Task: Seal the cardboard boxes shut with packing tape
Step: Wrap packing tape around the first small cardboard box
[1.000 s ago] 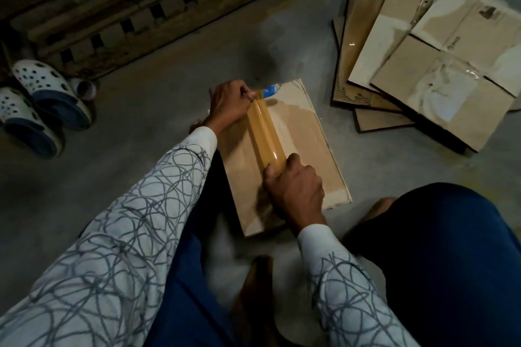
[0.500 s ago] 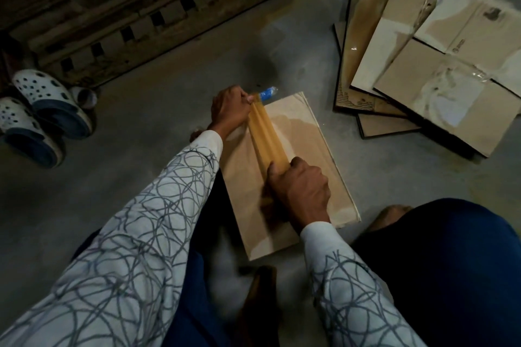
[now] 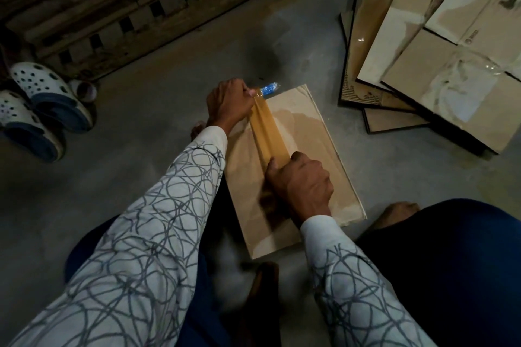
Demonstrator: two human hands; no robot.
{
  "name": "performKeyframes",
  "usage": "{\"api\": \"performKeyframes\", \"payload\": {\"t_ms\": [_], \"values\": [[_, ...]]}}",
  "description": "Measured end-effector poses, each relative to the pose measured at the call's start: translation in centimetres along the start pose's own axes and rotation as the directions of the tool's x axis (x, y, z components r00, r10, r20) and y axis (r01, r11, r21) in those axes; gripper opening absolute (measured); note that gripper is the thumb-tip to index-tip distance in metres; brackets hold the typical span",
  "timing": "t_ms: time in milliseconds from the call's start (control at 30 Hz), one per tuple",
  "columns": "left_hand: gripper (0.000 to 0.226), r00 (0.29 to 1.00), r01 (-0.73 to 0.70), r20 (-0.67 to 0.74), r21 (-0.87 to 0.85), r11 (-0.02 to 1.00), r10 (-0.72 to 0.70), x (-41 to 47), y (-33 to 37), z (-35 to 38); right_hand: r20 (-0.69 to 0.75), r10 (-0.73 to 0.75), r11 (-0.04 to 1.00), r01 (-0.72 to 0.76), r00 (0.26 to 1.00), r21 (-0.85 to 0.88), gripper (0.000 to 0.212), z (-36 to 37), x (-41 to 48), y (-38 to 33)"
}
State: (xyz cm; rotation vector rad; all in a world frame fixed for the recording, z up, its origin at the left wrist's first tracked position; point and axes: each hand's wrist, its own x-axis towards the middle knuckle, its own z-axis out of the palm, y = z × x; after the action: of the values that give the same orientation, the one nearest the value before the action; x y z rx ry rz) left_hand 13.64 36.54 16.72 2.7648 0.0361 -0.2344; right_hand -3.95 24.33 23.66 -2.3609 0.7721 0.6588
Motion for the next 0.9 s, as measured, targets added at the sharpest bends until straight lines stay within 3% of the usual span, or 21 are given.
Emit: {"api": "performKeyframes", "payload": {"t_ms": [100, 267, 333, 433, 500, 667, 900], "values": [[0.028, 0.999, 0.046, 0.025, 0.010, 0.999, -0.046, 0.0, 0.1, 0.2, -0.007, 0.001, 1.000, -0.001, 1.000, 0.006, 0.056, 0.2, 0.1, 0.1], [0.043, 0.970, 0.148, 0.199, -0.039, 0.988, -0.138, 0.7, 0.2, 0.1, -0.051, 0.015, 0.999, -0.016, 0.999, -0.028, 0.056, 0.7, 0.2, 0.3], [0.046, 0.978, 0.170, 0.125, -0.008, 0.985, -0.168, 0.6, 0.3, -0.6, -0.073, 0.031, 0.999, -0.032, 0.997, -0.015, 0.057, 0.7, 0.2, 0.3], [0.028, 0.994, 0.037, -0.107, 0.060, 0.998, -0.031, -0.9, 0.4, -1.3, -0.099, 0.030, 1.000, -0.029, 0.995, 0.009, 0.054, 0.9, -0.1, -0.1], [0.013, 0.992, -0.058, -0.114, -0.061, 0.996, 0.050, -2.2, 0.4, -1.0, -0.123, 0.022, 0.999, -0.016, 0.992, 0.049, 0.054, 1.0, -0.2, -0.4], [0.028, 0.993, -0.120, -0.048, -0.244, 0.962, 0.112, -5.9, -0.6, 0.5, -0.094, -0.017, 0.983, 0.034, 0.995, 0.182, 0.052, 0.8, -0.6, 0.3], [0.054, 0.971, -0.206, -0.149, -0.136, 0.969, 0.186, -7.8, -2.8, 2.6, -0.107, -0.041, 0.884, 0.086, 0.993, 0.460, 0.053, 1.7, -2.7, 3.2]]}}
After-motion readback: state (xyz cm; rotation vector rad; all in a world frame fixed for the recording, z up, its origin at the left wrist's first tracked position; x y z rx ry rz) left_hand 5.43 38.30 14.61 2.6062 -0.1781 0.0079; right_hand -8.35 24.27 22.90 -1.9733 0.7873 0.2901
